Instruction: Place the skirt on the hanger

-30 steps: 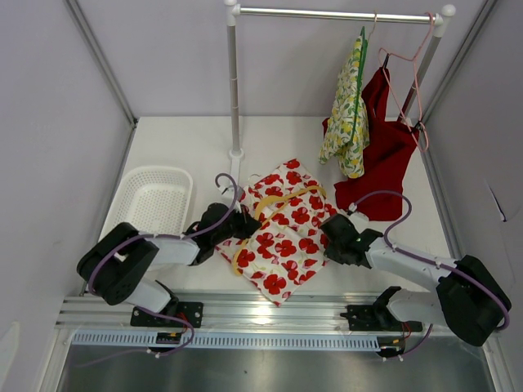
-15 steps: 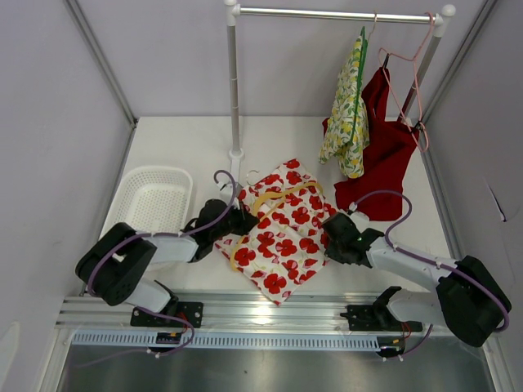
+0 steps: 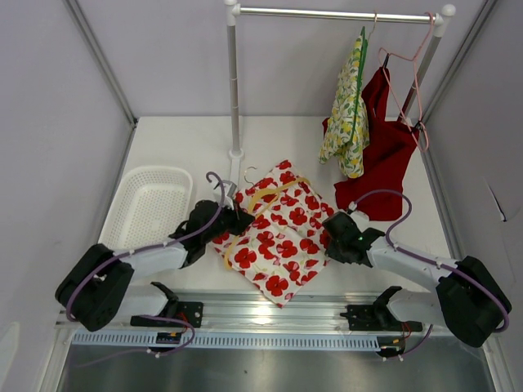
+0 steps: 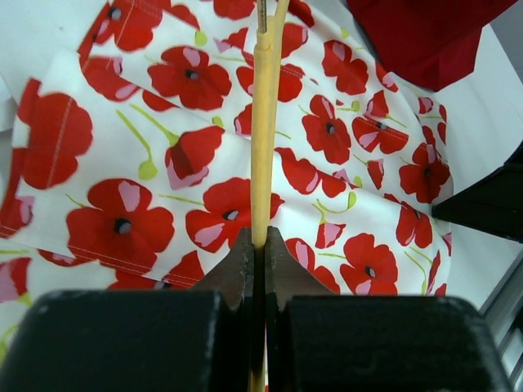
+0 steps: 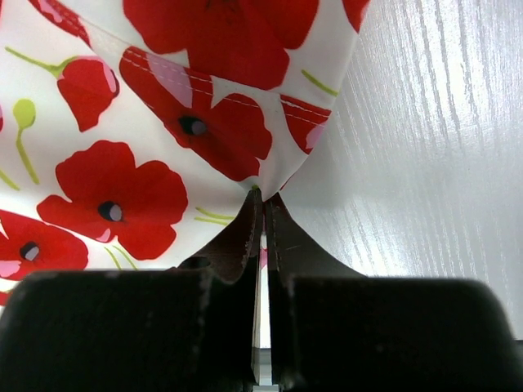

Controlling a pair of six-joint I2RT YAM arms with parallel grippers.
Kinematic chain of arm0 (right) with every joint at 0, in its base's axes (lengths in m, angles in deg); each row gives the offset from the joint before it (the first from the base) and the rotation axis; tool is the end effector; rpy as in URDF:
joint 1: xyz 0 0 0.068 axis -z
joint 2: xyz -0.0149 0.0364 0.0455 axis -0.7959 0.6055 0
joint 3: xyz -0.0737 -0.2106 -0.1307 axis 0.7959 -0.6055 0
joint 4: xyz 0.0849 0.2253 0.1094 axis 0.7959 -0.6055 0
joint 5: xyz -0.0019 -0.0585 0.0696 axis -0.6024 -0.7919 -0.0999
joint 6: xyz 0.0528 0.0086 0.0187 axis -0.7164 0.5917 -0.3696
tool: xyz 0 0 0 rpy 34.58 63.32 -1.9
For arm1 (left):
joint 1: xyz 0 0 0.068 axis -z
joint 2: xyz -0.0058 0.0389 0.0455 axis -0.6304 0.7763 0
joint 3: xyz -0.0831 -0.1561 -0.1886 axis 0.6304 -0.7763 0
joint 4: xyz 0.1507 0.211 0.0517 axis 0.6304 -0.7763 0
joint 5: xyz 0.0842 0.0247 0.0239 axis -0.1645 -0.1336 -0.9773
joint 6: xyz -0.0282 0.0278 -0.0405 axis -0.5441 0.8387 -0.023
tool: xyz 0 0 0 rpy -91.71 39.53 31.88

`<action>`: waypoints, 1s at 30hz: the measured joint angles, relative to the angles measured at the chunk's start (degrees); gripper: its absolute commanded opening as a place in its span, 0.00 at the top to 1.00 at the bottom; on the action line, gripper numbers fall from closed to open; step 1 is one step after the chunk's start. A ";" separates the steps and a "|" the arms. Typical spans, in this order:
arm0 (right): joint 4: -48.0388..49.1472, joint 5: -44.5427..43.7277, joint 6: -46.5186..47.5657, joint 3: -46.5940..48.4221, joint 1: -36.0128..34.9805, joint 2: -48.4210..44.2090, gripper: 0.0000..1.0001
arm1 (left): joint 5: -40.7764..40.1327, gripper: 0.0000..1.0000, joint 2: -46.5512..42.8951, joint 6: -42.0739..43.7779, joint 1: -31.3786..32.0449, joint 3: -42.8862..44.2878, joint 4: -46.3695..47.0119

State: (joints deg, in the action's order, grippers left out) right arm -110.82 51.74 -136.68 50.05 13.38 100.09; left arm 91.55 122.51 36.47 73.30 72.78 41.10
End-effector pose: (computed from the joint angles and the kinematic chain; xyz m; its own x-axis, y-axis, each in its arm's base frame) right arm 0.1677 0.1230 0.1371 -0.8178 0.3627 -0.4468 0.2990 0.9312 0.2085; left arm 0.2081 -0.1481 0.1546 -0.5561 -0.1499 -0.8175 0.4645 0.7596 -0.4552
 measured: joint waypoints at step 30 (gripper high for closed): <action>-2.08 -1.49 9.11 15.91 -16.00 -4.31 0.38 | -7.02 1.00 -13.33 3.76 4.76 4.07 -15.21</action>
State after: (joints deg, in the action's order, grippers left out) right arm -112.90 50.26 -127.56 65.96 -2.62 95.78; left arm 84.53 109.18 40.23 78.06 76.85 25.88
